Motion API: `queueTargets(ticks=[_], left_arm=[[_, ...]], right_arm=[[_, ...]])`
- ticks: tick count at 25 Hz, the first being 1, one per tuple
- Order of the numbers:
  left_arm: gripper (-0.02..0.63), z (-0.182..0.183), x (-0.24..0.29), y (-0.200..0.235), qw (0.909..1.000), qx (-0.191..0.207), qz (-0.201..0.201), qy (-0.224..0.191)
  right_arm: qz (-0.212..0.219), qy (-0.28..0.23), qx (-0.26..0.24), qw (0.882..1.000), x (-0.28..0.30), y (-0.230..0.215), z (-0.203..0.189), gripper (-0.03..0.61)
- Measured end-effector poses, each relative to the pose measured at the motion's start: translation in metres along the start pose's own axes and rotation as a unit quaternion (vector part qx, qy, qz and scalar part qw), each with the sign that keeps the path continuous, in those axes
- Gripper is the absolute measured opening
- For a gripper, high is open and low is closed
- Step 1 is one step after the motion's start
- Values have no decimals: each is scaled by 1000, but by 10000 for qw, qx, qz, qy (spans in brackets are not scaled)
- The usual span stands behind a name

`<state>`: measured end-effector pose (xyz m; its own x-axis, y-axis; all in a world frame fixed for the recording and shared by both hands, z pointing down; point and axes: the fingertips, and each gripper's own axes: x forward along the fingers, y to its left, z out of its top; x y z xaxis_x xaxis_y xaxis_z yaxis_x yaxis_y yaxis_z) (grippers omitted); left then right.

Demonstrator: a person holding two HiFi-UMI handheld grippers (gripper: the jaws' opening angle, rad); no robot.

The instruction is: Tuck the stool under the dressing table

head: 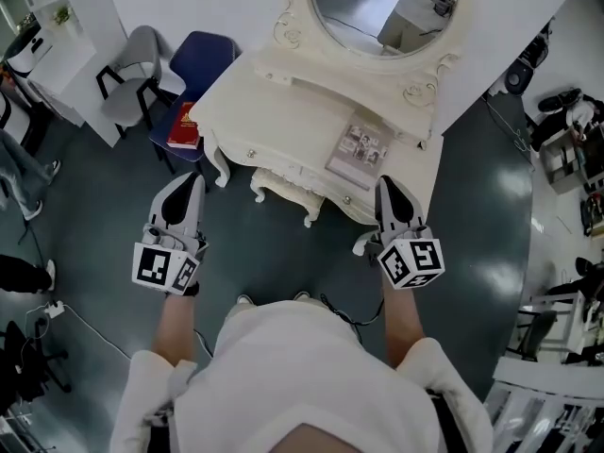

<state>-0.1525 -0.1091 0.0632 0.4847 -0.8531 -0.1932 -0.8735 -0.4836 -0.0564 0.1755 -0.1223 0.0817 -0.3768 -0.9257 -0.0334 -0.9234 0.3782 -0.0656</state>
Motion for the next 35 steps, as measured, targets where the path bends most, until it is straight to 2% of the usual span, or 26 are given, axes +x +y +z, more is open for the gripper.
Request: queueTargets(ticks=[5, 10, 19, 35], left_arm=[[15, 24, -15, 3, 9997, 75, 130, -207], [15, 33, -30, 2, 9993, 98, 214, -292], [15, 29, -45, 6, 9994, 1, 276, -225], [15, 25, -39, 9, 9996, -131, -3, -254]], right_arm=[[-93, -149, -226, 9996, -20, 2, 21, 2], [-277, -168, -241, 9992, -40, 8, 25, 2], [-296, -119, -336, 9989, -44, 26, 24, 2], [-341, -78, -295, 9990, -40, 48, 19, 2]])
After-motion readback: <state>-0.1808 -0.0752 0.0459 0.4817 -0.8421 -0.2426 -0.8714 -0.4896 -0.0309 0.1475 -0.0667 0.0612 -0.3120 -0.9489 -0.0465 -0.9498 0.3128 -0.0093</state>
